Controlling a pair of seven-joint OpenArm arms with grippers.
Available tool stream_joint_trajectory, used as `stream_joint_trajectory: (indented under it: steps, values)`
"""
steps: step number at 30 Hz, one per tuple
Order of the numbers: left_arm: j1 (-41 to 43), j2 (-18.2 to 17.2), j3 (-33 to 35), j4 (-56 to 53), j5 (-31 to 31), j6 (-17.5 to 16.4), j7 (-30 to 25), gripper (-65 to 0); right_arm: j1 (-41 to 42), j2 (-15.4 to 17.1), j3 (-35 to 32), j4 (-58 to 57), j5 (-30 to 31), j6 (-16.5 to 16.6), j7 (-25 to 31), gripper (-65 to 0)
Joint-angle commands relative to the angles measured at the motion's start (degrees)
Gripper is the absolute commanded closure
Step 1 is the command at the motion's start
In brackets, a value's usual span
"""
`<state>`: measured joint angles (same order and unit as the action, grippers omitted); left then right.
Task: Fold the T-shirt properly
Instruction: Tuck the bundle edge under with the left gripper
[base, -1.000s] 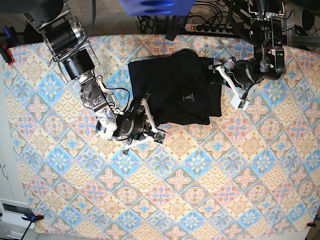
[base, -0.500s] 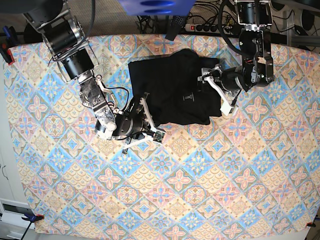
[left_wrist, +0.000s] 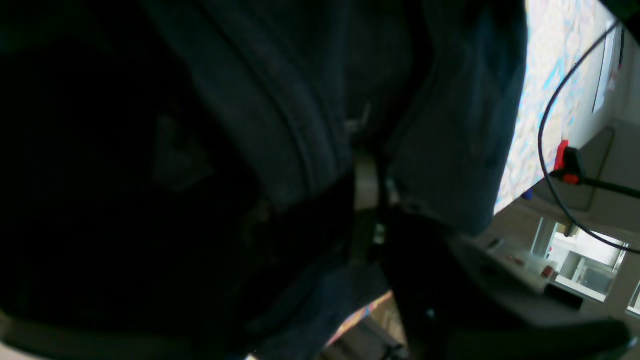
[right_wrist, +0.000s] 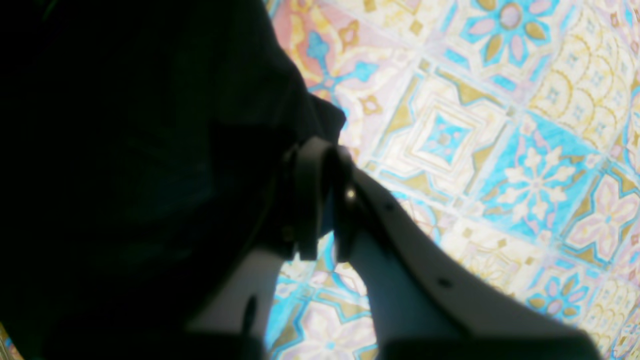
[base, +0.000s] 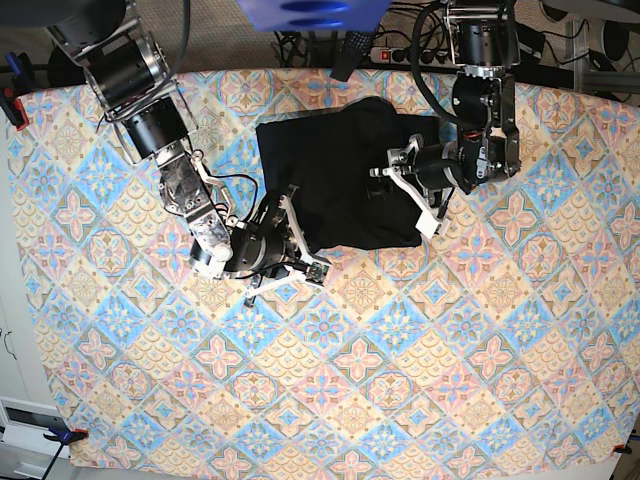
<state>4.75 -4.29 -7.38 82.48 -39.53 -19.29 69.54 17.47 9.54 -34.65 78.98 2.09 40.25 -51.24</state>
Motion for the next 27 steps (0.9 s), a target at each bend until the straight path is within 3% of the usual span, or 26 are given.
stream_joint_trajectory:
  steps: [1,5,12,18,22,27]
  values:
    - [-0.58,-0.06,-0.14,0.91,-1.22,-0.27,-0.66,-14.4,1.47,-0.09,0.32,1.06,0.51,-0.25,0.74,-4.0]
    - [-0.49,-0.06,-0.14,1.26,-2.27,-2.91,-0.22,-13.1,1.47,-0.09,0.32,1.06,0.51,-0.25,0.74,-4.0]
    - [1.18,-3.22,-0.49,3.9,-9.48,-4.05,-0.22,0.0,1.47,-0.09,0.32,1.06,0.51,-0.25,0.74,-4.0]
    - [6.81,-7.62,-0.58,14.18,-10.45,-3.96,-0.22,0.0,1.47,-0.09,0.32,1.06,0.51,-0.25,0.74,-4.0]
    - [10.94,-8.5,-5.33,18.58,-10.45,-3.96,-0.22,0.0,1.47,-0.09,0.32,1.06,0.51,-0.25,0.74,-4.0]
    - [11.2,-9.99,-8.67,15.5,-9.22,-3.96,-0.57,-0.1,1.47,-0.09,0.24,1.06,0.51,-0.25,0.74,-4.0]
